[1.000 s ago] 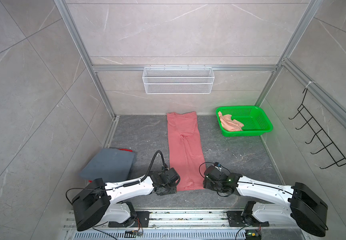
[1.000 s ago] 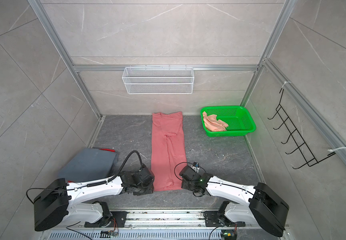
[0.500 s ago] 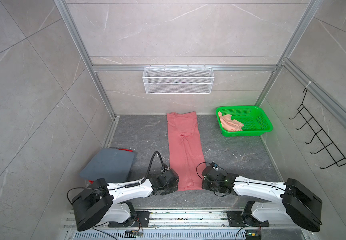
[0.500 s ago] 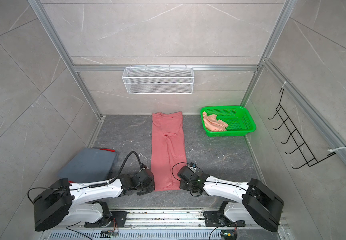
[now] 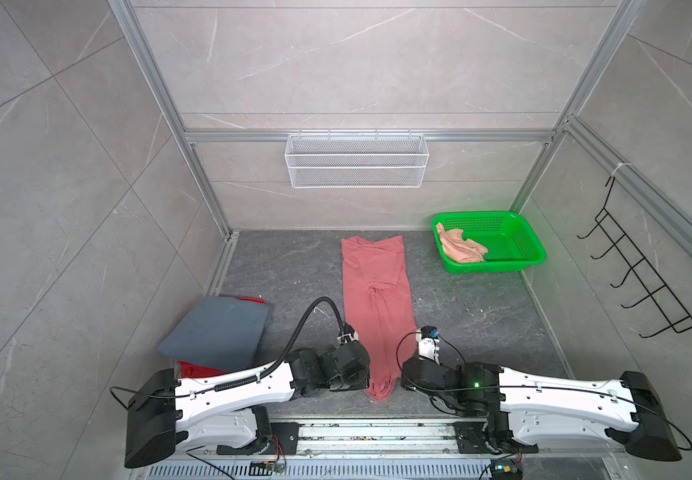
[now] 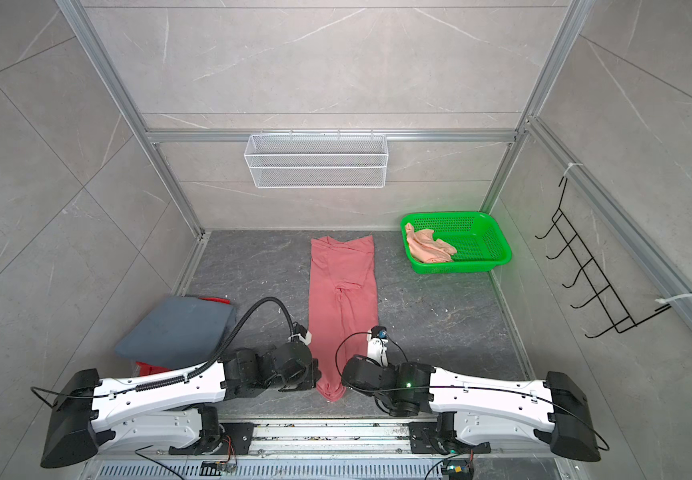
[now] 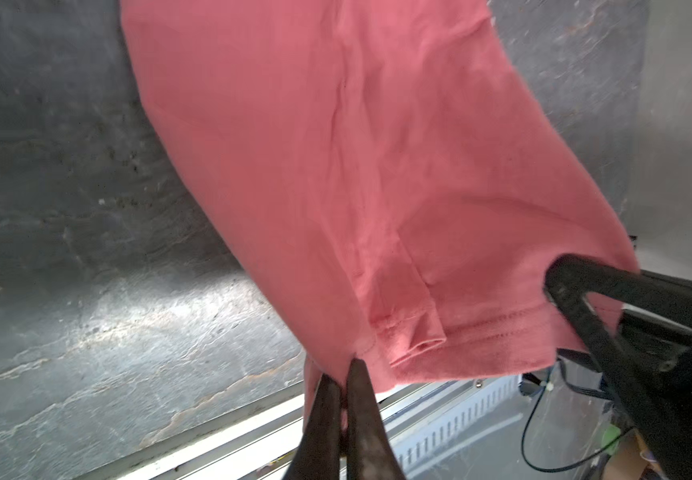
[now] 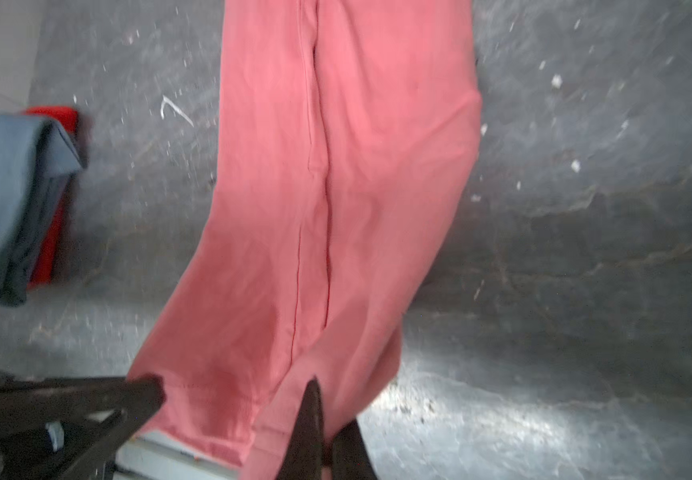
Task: Fold and stack the t-shirts
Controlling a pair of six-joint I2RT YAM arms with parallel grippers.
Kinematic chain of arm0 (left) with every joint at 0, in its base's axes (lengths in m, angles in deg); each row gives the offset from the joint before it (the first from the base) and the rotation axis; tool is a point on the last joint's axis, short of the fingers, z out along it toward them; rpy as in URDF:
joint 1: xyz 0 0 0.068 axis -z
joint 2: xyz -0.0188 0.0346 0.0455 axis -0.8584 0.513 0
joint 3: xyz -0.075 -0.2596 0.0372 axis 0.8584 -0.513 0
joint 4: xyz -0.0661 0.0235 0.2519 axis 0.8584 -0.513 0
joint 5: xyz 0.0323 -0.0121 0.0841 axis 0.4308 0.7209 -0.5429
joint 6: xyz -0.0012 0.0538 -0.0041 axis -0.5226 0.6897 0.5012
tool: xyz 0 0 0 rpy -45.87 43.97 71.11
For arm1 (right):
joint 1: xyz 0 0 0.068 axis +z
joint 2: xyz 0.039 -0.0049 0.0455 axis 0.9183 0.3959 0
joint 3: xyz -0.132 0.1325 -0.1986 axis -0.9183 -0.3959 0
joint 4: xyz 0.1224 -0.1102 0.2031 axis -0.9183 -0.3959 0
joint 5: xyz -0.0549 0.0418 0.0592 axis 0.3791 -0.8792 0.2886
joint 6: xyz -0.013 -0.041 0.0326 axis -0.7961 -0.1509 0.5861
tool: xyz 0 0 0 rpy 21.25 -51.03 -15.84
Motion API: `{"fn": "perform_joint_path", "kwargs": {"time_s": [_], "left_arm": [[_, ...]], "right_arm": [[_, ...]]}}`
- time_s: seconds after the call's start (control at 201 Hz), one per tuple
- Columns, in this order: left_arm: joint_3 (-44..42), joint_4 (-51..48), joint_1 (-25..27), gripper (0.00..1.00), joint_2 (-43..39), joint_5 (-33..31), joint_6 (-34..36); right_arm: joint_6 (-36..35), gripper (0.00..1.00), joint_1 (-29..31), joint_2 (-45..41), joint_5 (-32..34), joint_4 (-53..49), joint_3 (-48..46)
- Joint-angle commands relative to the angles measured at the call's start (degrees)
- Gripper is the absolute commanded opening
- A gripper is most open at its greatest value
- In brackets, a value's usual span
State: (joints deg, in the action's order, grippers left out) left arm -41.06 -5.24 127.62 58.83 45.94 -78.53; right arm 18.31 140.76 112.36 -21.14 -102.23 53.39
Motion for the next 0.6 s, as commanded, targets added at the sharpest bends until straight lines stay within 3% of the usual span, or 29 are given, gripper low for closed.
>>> {"fn": "perform_joint_path", "kwargs": {"time_s": [0.0,0.139,0.363,0.597], "left_arm": [[5.09,-2.2,-5.13,0.0,1.15,-3.61,6.6],[6.81,3.18,-14.14,0.0,3.35,1.46,11.31],[9.47,10.8,-26.31,0.0,11.26,11.72,18.7],[17.16,11.7,-32.79,0.0,22.25,16.84,23.73]], "right_arm": [[0.08,0.0,-1.06,5.12,14.7,-2.9,5.96],[-7.0,0.0,-8.67,10.25,13.93,2.87,9.28],[-17.9,0.0,-23.68,18.14,1.82,17.87,9.49],[-22.38,0.0,-31.89,31.09,-5.42,22.24,15.31]]}}
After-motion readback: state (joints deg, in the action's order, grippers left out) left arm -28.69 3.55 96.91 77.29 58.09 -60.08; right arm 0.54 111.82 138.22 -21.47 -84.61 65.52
